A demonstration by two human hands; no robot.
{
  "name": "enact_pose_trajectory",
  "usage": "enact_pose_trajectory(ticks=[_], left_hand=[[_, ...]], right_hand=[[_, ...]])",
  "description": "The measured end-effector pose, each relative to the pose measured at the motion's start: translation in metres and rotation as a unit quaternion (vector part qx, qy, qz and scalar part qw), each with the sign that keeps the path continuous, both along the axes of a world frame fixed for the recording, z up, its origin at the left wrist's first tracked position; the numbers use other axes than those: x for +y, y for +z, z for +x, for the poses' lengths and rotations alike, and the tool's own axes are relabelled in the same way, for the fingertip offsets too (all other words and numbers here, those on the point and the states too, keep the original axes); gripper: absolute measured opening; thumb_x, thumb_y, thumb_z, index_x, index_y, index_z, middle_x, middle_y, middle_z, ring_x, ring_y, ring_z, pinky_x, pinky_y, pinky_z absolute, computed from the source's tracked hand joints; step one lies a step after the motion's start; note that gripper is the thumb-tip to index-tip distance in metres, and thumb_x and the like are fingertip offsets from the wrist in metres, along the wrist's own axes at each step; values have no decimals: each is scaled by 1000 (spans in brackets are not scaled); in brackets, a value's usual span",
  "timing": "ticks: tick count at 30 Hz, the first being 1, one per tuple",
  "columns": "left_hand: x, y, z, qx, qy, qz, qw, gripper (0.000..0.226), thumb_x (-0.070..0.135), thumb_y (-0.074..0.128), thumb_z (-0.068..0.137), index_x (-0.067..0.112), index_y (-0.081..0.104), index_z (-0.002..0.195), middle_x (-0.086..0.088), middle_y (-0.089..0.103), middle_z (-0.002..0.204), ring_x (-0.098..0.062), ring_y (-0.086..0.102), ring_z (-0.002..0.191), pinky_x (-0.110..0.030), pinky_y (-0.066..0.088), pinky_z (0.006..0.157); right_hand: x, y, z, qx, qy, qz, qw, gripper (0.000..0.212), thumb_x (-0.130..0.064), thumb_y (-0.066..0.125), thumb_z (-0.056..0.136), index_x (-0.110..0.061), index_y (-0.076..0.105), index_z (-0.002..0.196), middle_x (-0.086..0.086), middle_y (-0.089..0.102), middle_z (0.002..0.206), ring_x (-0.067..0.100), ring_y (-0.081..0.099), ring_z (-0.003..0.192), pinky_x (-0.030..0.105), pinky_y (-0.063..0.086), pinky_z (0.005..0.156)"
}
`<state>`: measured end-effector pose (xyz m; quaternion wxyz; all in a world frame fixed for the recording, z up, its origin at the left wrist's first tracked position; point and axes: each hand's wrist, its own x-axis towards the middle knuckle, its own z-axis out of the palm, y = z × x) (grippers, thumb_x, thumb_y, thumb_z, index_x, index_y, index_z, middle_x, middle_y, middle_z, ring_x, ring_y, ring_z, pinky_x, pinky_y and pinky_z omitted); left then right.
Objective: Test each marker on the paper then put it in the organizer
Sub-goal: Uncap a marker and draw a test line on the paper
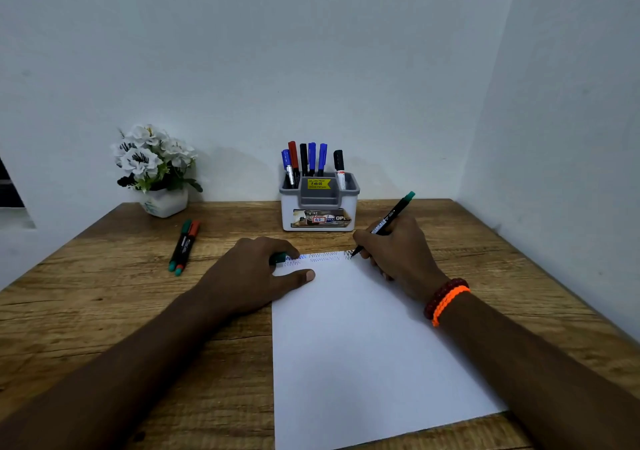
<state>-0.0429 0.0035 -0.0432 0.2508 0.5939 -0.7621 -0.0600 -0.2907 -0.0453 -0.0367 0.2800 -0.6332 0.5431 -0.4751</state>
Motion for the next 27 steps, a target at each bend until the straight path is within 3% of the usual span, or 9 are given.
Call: enact_pose_trajectory(ticks=[11,16,27], left_hand=[[1,2,0,6,1,3,1000,57,74,63,80,35,70,121,14,71,111,5,55,75,-14,36,61],[2,2,-1,6,4,3,1000,56,73,63,81,34,70,121,17,68,101,6,54,73,-12,34,60],[0,1,0,3,0,5,1000,57,74,63,80,35,70,121,15,71,113,7,55,77,-12,37,62]], right_hand=[[-2,-1,0,0,-12,1,1000,29,-23,75,83,-4,69,63,2,66,52,13,52,36,25,39,39],[-2,-1,0,-6,-17,3,1000,30,-21,75,85,-4,69,61,-3,60,44,12,50,33,24,39,38],[-5,-3,-1,-3,-23,-3,1000,28,-22,76,85,-1,70,68,-7,59,43,4,49,33,21,38,40]])
